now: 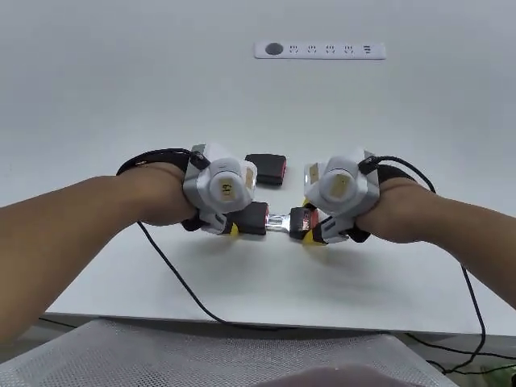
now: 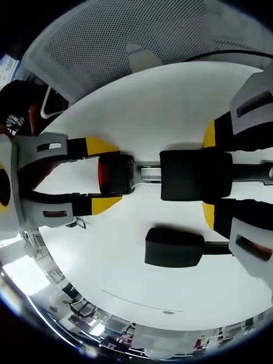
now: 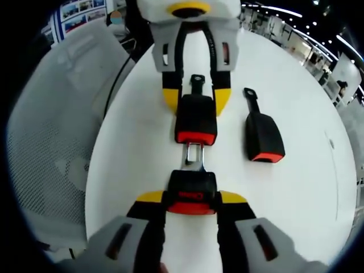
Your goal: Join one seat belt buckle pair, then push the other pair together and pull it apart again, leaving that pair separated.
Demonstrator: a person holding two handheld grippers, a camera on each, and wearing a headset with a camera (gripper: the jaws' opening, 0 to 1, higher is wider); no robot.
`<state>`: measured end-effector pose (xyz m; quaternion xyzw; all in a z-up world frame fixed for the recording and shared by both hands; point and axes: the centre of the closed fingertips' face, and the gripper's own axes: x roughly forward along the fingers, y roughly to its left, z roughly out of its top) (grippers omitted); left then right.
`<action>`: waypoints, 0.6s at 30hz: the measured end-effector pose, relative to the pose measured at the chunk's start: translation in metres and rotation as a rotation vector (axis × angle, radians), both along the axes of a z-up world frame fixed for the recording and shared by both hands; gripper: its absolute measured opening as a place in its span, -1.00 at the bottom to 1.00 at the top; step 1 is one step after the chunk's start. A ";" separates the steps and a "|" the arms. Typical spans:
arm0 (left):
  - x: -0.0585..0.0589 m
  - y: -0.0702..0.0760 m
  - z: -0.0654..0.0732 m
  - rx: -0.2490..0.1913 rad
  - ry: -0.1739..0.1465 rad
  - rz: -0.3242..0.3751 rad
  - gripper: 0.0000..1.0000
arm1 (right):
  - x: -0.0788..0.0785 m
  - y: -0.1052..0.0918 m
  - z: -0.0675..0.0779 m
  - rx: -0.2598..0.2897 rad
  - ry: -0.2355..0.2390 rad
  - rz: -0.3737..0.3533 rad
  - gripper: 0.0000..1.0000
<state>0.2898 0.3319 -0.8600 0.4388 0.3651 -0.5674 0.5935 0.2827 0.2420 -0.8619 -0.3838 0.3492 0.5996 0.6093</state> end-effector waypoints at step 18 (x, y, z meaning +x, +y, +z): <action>-0.001 -0.003 0.000 0.008 0.009 -0.005 -0.38 | 0.005 0.019 0.002 0.023 0.009 -0.027 -0.34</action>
